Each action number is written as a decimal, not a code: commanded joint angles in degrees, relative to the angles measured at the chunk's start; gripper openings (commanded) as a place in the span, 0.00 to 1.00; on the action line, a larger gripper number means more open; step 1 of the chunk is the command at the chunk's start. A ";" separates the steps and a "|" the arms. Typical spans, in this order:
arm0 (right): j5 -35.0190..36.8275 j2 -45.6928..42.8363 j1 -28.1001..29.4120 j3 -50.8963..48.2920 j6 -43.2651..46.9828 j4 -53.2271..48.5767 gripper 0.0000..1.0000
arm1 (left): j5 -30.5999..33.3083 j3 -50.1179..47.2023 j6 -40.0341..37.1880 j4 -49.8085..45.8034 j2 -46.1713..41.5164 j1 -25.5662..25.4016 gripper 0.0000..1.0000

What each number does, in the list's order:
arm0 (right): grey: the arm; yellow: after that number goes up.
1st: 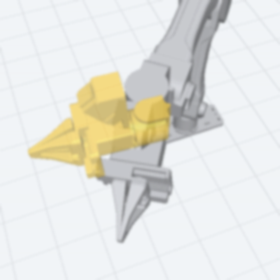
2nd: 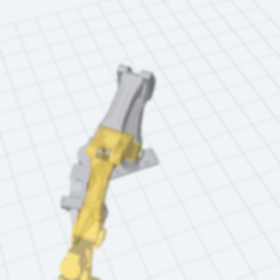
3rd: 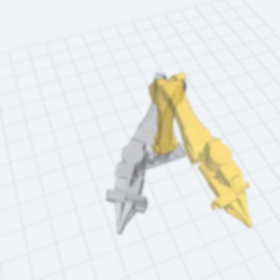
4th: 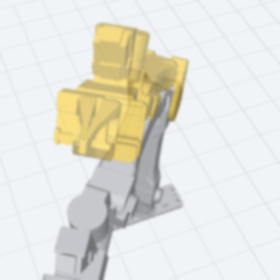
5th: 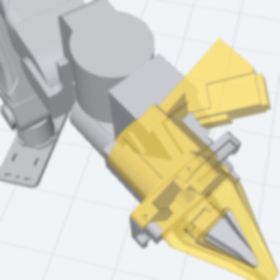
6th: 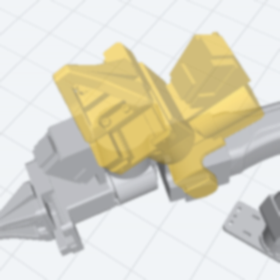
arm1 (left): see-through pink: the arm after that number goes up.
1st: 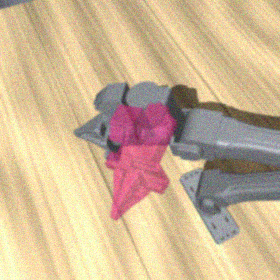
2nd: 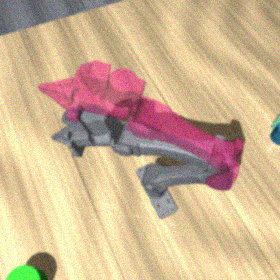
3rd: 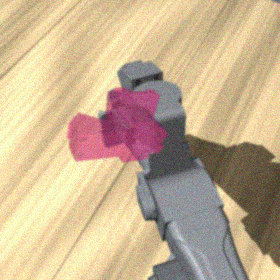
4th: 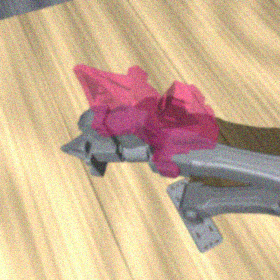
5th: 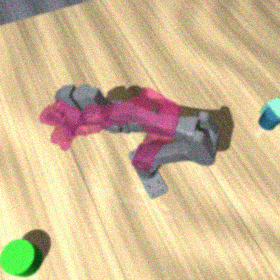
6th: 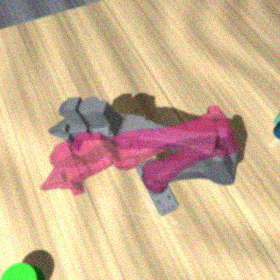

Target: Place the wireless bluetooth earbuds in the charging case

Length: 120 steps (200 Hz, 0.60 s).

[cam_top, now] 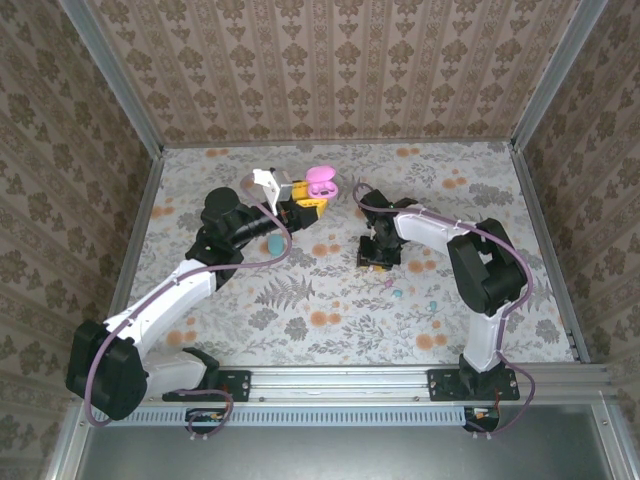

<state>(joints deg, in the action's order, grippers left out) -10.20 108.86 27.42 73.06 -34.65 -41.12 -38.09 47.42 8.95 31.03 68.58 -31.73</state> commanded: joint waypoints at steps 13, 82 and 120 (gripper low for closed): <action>2.74 0.95 -0.04 1.54 0.57 -3.34 0.38 | 0.20 -0.20 -1.16 0.00 -1.78 0.61 0.28; 3.03 2.45 -0.35 2.84 0.70 -3.08 0.38 | 0.03 -0.04 -0.97 0.00 -1.60 0.77 0.28; 3.26 3.99 -0.35 4.32 1.02 -3.02 0.36 | 0.11 0.00 -1.04 -0.09 -1.78 0.79 0.28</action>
<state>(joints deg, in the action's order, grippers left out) -8.05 111.46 27.38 75.55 -34.48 -42.48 -38.06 47.42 8.95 30.13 68.12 -31.35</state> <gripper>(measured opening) 0.369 0.331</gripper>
